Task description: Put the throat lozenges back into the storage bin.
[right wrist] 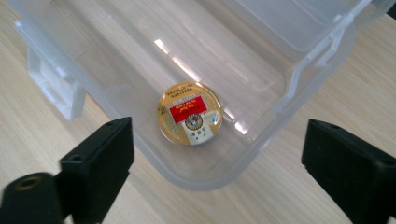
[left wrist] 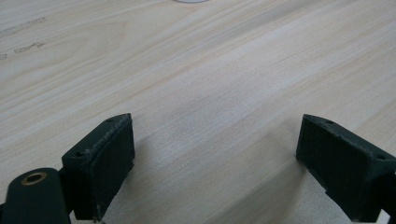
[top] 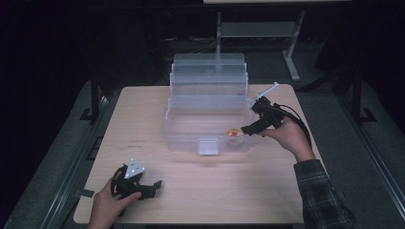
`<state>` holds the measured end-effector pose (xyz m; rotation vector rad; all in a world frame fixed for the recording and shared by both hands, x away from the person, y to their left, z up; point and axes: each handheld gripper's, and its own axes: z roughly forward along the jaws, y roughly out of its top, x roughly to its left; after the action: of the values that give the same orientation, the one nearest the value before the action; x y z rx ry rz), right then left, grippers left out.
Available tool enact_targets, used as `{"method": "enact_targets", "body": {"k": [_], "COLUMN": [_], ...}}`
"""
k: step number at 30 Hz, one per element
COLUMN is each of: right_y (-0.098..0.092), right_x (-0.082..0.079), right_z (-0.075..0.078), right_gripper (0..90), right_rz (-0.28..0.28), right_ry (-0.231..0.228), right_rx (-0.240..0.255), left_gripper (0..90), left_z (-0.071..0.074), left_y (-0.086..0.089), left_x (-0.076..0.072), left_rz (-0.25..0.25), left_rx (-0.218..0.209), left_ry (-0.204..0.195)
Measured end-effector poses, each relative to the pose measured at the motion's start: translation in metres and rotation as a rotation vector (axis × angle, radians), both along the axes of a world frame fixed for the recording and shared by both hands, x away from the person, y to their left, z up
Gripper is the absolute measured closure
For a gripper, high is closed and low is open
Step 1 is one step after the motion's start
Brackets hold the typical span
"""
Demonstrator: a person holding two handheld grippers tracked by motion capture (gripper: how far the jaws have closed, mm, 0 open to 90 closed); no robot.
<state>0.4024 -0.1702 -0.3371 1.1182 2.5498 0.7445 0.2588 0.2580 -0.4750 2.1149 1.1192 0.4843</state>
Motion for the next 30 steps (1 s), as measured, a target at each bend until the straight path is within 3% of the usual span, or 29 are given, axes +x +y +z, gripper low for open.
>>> {"method": "enact_targets", "body": {"k": [4,19,30], "right_y": [-0.006,-0.031,-0.043], "right_x": [-0.007,-0.034,-0.057], "right_z": [-0.003,-0.025,-0.055], "right_gripper": [2.5,2.5,0.4], "right_rz": [-0.012,-0.048,-0.062], "right_ry": [-0.006,-0.031,-0.029], "right_rx": [0.005,0.028,0.037], "left_gripper": [10.6,10.6,10.6], "left_z": [0.0,0.0,0.0], "left_y": [0.0,0.0,0.0], "left_x": [0.0,0.0,0.0], "left_rz": [0.0,0.0,0.0], "left_rx": [0.0,0.0,0.0], "left_ry": [0.0,0.0,0.0]}}
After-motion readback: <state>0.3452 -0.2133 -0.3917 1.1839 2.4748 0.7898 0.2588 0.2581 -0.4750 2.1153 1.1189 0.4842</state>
